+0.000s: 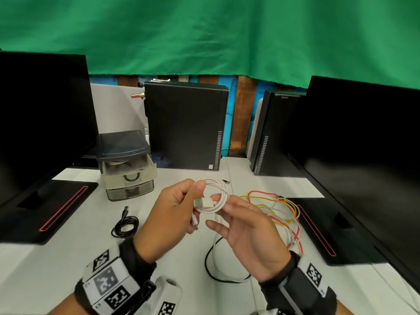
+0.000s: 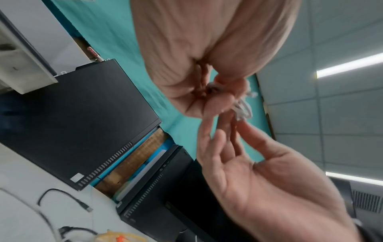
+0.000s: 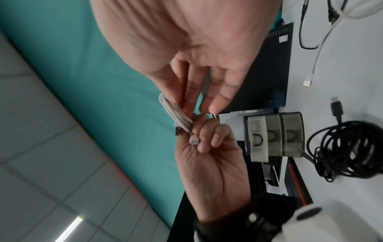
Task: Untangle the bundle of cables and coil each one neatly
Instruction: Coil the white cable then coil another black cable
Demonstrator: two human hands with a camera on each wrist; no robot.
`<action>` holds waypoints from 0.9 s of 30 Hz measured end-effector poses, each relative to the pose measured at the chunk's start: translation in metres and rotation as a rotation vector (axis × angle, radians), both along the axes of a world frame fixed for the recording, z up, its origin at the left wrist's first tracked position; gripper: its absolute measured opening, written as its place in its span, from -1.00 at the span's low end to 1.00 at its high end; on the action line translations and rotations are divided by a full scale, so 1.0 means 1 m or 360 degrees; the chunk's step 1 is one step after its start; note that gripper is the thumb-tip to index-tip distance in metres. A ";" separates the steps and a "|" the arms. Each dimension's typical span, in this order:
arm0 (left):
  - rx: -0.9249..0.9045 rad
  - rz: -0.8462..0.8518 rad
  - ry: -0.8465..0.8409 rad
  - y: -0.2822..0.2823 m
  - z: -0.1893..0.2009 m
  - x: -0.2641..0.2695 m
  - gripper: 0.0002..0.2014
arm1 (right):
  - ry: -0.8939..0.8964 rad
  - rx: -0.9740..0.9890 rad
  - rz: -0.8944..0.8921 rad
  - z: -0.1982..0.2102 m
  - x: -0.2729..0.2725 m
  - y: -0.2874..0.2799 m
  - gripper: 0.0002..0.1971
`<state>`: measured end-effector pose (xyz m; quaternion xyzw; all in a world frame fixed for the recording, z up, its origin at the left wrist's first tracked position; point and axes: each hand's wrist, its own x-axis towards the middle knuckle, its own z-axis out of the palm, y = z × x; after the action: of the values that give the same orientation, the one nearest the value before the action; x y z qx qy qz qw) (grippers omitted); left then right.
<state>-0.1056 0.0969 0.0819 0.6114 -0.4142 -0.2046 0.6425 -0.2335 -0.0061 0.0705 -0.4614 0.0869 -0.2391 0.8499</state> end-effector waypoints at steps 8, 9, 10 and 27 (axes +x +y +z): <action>0.0037 -0.0006 -0.0016 -0.006 -0.013 0.006 -0.64 | 0.0102 -0.0307 -0.0127 -0.005 0.004 0.002 -0.82; 0.0074 -0.0113 0.0119 -0.005 -0.013 0.008 -0.65 | 0.0100 -0.0339 -0.0136 -0.004 0.003 -0.001 -0.81; 0.0101 -0.0219 0.0227 -0.004 -0.012 0.010 -0.70 | 0.0114 -0.0397 -0.0135 -0.001 0.002 -0.004 -0.80; -0.0122 0.0352 -0.0154 -0.008 -0.034 -0.015 -0.75 | 0.0663 -0.1398 -0.0874 -0.025 0.008 0.014 -0.71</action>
<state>-0.1203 0.0887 0.0484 0.6375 -0.3821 -0.0867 0.6634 -0.2258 0.0081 0.0458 -0.7701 0.2622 -0.3694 0.4493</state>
